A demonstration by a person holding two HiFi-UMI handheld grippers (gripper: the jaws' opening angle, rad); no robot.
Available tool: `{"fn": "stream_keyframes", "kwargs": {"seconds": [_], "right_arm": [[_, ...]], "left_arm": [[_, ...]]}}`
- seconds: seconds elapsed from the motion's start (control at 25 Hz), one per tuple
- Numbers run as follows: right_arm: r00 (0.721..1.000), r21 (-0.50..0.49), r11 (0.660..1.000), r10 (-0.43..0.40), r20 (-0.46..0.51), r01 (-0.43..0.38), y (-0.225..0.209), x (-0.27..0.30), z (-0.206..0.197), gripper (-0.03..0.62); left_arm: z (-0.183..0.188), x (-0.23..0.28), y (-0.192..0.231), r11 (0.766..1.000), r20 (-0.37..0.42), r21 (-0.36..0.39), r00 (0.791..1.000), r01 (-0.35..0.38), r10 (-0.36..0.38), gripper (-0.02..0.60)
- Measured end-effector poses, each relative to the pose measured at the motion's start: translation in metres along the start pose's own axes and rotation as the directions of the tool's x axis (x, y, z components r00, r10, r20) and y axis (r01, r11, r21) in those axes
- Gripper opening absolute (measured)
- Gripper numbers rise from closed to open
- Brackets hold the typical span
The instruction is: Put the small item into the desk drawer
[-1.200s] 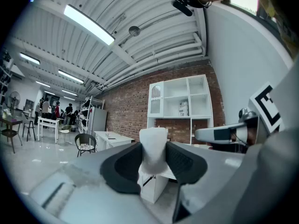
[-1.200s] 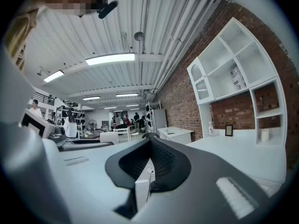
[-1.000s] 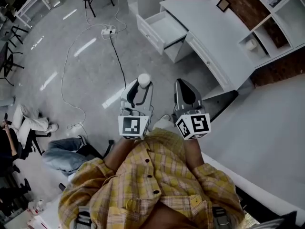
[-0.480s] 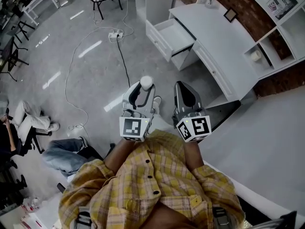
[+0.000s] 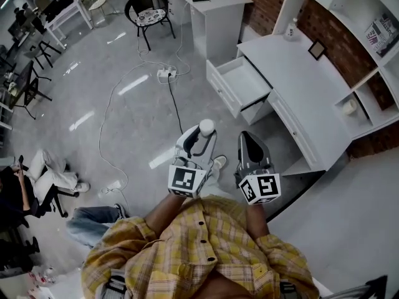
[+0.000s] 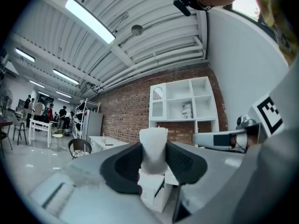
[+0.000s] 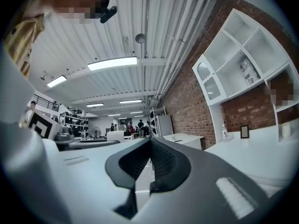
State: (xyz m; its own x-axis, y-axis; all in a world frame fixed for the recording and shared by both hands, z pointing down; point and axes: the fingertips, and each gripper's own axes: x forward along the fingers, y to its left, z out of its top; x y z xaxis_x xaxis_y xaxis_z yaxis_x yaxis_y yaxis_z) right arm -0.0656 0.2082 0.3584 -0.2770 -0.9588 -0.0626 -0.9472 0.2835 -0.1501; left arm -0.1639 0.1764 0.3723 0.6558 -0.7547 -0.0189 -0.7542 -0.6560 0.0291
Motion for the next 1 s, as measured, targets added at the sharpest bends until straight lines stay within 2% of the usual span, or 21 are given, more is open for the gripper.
{"fn": "stream_keyframes", "kwargs": {"seconds": [0.12,0.32,0.44,0.84,1.0], "right_arm": [[1.0,0.02,1.0,-0.007,-0.004,0.007,-0.017,0.039,-0.001,0.0],[1.0,0.055,0.998,-0.007,-0.027,0.009,-0.05,0.103,0.0,0.0],[0.999,0.047,0.999,-0.018,-0.042,0.02,-0.071,0.136,0.0,0.0],[0.998,0.042,0.999,-0.005,-0.057,0.007,-0.121,0.23,0.007,0.0],[0.995,-0.017,0.999,-0.038,-0.09,0.037,-0.141,0.256,0.005,-0.002]], "left_arm": [[0.003,0.032,0.02,1.0,0.005,0.019,1.0,0.021,-0.021,0.17],[0.003,0.092,0.058,0.998,-0.029,-0.062,1.0,-0.002,0.001,0.17],[-0.004,0.126,0.074,0.999,-0.054,-0.025,0.998,0.028,-0.03,0.17],[-0.005,0.225,0.116,0.997,-0.079,-0.027,0.994,0.072,-0.074,0.17],[-0.005,0.256,0.122,0.996,-0.094,-0.005,0.991,0.092,-0.093,0.169]]}}
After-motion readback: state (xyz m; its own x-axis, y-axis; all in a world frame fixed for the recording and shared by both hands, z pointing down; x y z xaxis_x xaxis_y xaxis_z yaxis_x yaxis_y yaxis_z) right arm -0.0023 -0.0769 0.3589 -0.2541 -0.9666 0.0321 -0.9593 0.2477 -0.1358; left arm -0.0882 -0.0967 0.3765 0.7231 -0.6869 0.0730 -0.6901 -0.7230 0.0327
